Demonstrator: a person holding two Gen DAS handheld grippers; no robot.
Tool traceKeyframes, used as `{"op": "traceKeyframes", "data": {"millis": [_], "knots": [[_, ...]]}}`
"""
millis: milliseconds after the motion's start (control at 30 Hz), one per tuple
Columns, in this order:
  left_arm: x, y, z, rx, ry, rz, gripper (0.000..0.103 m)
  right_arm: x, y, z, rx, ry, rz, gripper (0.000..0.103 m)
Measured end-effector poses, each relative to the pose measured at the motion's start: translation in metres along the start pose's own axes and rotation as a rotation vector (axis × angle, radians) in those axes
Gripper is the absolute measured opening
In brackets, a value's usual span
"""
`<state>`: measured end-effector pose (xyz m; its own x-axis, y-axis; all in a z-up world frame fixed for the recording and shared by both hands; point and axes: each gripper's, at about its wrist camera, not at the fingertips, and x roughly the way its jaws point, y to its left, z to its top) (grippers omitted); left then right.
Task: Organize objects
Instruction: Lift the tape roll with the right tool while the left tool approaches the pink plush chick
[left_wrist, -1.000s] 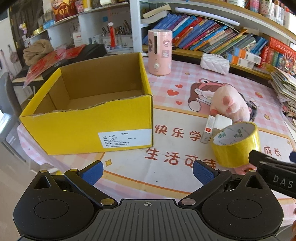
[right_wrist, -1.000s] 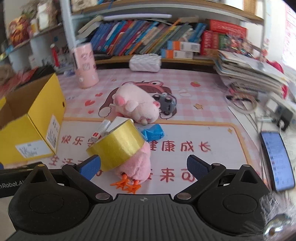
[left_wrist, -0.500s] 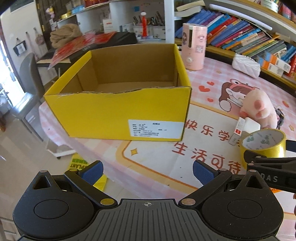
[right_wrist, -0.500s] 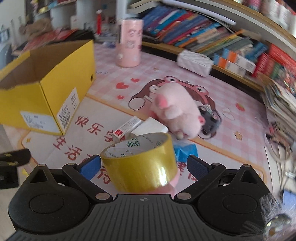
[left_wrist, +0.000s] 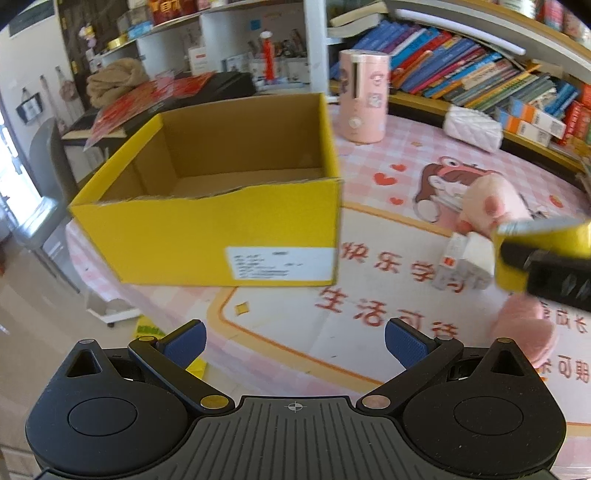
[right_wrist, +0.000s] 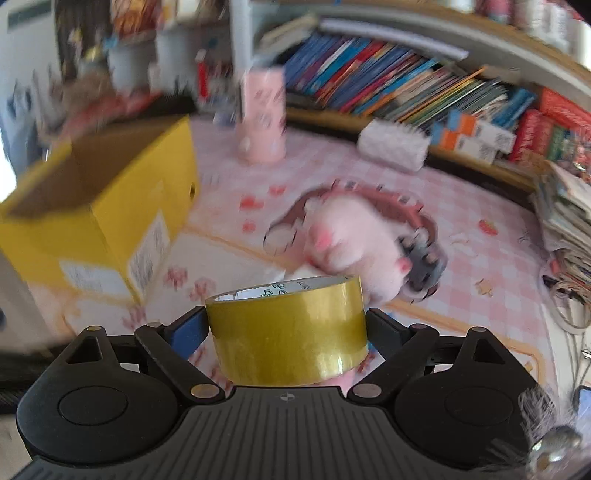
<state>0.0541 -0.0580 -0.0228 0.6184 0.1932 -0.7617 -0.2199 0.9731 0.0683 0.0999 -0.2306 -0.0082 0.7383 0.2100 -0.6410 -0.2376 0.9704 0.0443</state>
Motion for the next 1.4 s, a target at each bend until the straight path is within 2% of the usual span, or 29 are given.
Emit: {"op": "traceKeyframes", "data": {"millis": [200,400,600,900,1033,1200,1400], "knots": [[-0.001,-0.030,0.005,0.050,-0.026,-0.091,0.103,-0.034,-0.031,0.004,0.094,-0.102,-0.087,0.091],[-0.001,-0.067,0.007,0.120,-0.046,-0.193,0.103,-0.052,-0.071,-0.010,0.193,-0.124,-0.245,0.091],[0.002,-0.102,0.006,0.187,-0.050,-0.270,0.103,-0.062,-0.101,-0.028,0.249,-0.099,-0.334,0.091],[0.006,-0.128,0.004,0.229,-0.027,-0.326,0.103,-0.060,-0.115,-0.047,0.283,-0.035,-0.361,0.091],[0.008,-0.136,0.002,0.250,-0.020,-0.307,0.103,-0.060,-0.122,-0.048,0.294,-0.029,-0.372,0.091],[0.010,-0.140,-0.001,0.259,-0.001,-0.332,0.103,-0.057,-0.127,-0.050,0.300,-0.014,-0.365,0.091],[0.017,-0.148,-0.006,0.310,0.015,-0.318,0.102,-0.050,-0.126,-0.051,0.293,0.007,-0.353,0.091]]}}
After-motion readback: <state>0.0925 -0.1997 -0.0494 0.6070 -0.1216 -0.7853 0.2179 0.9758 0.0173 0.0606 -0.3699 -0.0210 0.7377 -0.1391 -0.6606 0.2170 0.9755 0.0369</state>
